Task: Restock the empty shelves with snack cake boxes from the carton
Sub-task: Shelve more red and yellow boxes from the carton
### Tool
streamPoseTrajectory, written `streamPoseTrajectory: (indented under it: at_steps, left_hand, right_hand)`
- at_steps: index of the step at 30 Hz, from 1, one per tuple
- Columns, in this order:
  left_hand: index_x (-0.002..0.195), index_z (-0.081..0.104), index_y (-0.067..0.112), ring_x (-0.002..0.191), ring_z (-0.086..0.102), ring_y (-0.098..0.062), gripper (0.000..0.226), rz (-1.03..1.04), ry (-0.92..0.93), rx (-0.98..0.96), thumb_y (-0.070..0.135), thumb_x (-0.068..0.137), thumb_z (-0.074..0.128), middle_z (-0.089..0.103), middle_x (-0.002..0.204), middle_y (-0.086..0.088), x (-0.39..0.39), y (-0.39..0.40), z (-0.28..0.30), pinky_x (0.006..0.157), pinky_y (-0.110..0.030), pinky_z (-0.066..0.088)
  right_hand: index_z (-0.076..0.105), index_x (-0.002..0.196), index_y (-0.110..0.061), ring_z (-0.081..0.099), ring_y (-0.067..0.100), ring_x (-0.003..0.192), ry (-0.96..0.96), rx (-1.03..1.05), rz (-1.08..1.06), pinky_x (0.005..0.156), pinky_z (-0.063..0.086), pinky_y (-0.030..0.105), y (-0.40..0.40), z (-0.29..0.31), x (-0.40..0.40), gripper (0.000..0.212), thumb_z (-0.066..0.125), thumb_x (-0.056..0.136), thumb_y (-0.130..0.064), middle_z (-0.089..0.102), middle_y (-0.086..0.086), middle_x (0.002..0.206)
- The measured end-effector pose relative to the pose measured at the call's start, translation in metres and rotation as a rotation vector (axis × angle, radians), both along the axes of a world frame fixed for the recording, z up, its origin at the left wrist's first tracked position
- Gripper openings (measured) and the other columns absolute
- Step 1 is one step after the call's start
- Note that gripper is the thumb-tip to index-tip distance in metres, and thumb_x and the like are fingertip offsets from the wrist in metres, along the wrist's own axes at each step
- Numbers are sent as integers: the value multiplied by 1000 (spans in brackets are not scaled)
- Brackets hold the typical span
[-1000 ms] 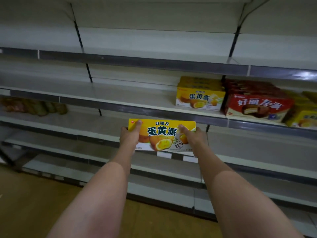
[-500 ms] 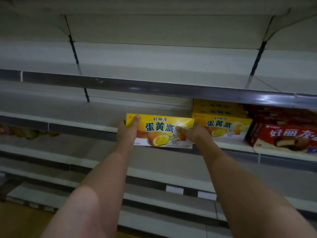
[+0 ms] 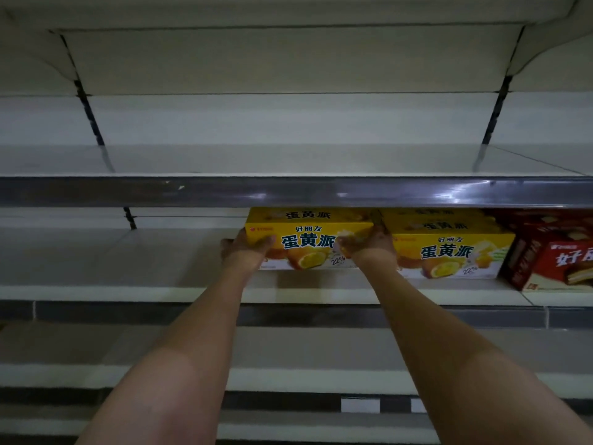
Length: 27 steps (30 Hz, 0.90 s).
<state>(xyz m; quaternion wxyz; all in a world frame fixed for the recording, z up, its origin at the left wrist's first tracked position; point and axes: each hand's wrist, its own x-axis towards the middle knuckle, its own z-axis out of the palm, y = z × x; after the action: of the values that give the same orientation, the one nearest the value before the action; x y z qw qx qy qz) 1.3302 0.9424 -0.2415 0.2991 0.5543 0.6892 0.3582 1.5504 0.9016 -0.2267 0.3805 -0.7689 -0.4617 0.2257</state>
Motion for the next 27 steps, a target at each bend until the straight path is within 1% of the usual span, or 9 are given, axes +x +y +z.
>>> streamPoseTrajectory:
  at_steps: [2, 5, 8, 10, 13, 17, 21, 23, 27]
  left_hand:
    - [134, 45, 23, 125, 41, -36, 59, -68, 52, -6, 48, 85, 63, 39, 136, -15, -3, 10, -6, 106, -43, 36]
    - [131, 49, 21, 115, 54, -36, 53, -73, -3, 26, 40, 85, 67, 54, 129, -15, -4, 26, -20, 99, -50, 45]
    - [129, 52, 16, 110, 58, -36, 50, -28, -46, 74, 38, 86, 66, 59, 125, -15, -3, 38, -32, 95, -50, 47]
    - [128, 51, 12, 112, 55, -36, 49, -15, -48, 121, 36, 87, 64, 59, 124, -17, 0, 45, -36, 96, -48, 46]
    - [128, 50, 10, 113, 53, -36, 52, -28, -108, 165, 32, 84, 67, 58, 122, -18, 11, 52, -41, 95, -48, 46]
    - [129, 42, 10, 107, 54, -34, 61, -10, -269, 153, 23, 78, 72, 55, 120, -14, 24, 61, -48, 91, -44, 46]
    - [123, 26, 9, 101, 48, -26, 51, -35, -426, 114, 9, 86, 62, 48, 107, -8, 32, 67, -54, 87, -35, 37]
    - [117, 28, 10, 106, 49, -28, 45, -47, -445, 111, 8, 86, 61, 50, 112, -11, 35, 72, -55, 86, -34, 37]
    - [133, 34, 5, 119, 43, -34, 59, -41, -438, 119, 15, 84, 65, 35, 134, -18, 43, 76, -51, 86, -36, 35]
  right_hand:
    - [41, 135, -6, 49, 32, 120, 52, 35, -25, 90, 41, 32, 9, -9, -6, 66, 67, 84, -38, 48, 15, 134]
    - [29, 143, -12, 43, 34, 127, 34, 26, -56, 101, 40, 40, 23, -21, -17, 85, 68, 78, -51, 39, 14, 143]
    - [15, 149, -12, 35, 35, 135, 37, 6, -84, 106, 34, 42, 34, -26, -22, 87, 61, 86, -50, 25, 14, 151]
    - [21, 148, -12, 39, 35, 132, 81, 28, -95, 105, 36, 42, 44, -32, -21, 82, 61, 86, -49, 28, 14, 149]
    - [34, 143, -14, 42, 35, 126, 269, 115, -135, 103, 40, 45, 59, -38, -20, 73, 65, 83, -40, 38, 15, 143]
    - [28, 147, -13, 38, 35, 129, 463, 113, -217, 102, 36, 39, 72, -49, -20, 73, 64, 86, -28, 32, 15, 147]
    - [22, 148, -8, 39, 36, 132, 586, 182, -253, 107, 34, 40, 81, -59, -19, 82, 69, 84, -30, 35, 16, 148]
    - [23, 147, -6, 40, 35, 131, 620, 216, -250, 106, 34, 39, 83, -60, -18, 80, 69, 85, -27, 36, 16, 146]
    - [39, 138, -5, 50, 32, 123, 677, 291, -213, 104, 41, 38, 88, -61, -17, 63, 69, 84, -22, 52, 12, 133]
